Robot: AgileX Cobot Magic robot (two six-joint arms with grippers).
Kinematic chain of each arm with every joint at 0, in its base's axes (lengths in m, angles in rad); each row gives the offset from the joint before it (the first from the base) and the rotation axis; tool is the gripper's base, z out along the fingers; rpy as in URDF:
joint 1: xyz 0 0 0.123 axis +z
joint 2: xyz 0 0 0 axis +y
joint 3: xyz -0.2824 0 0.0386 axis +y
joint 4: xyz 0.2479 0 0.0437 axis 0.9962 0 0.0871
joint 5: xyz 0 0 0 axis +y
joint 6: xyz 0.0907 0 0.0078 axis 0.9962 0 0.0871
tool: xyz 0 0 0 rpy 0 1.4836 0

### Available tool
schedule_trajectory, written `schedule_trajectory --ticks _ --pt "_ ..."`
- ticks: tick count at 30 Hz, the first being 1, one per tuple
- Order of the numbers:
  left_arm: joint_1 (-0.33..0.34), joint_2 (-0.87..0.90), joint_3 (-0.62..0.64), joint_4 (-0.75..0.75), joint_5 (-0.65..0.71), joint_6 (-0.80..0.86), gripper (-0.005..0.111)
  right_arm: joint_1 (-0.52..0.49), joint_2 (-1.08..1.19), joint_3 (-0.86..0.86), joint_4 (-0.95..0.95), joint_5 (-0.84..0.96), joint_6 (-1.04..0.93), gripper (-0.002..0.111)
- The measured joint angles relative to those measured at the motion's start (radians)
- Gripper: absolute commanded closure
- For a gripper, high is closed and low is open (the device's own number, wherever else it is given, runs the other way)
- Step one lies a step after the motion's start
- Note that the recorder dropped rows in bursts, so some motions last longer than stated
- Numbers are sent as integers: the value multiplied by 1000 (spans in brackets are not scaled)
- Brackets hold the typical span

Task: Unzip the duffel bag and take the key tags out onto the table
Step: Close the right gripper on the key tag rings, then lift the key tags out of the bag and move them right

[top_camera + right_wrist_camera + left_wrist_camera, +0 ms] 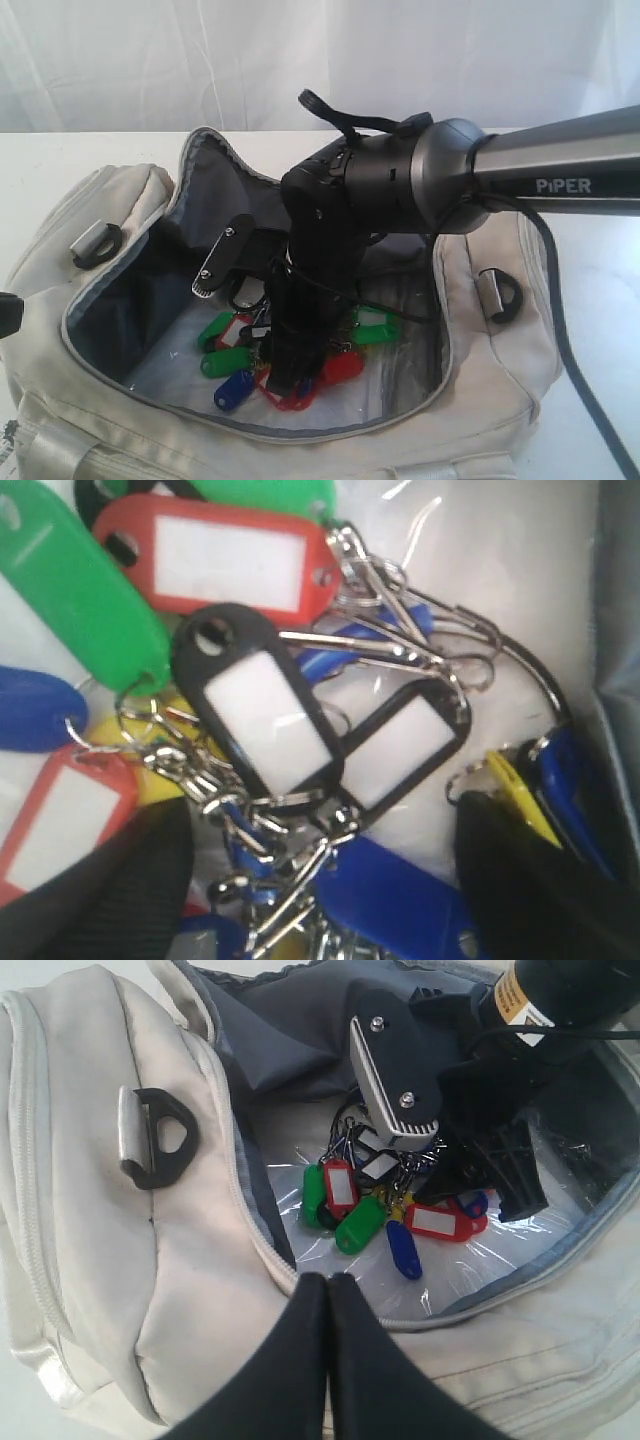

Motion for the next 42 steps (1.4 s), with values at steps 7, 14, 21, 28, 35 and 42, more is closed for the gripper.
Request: schedule_trajectory --ticks 7,14,21,28,35,42 --pt "0 0 0 0 0 0 107 0 14 -7 82 42 0 94" --pt "0 0 0 -3 0 0 107 -1 19 -15 110 73 -28 108" --pt "0 0 0 -3 0 0 107 -1 -19 -19 126 118 -35 108" --pt "0 0 0 -5 0 0 107 -1 -110 -66 136 144 -35 108" --pt "0 0 0 -5 0 0 107 -1 -157 -90 136 146 -35 108" --pt "0 0 0 -7 0 0 107 -1 -198 -90 144 146 -35 108"
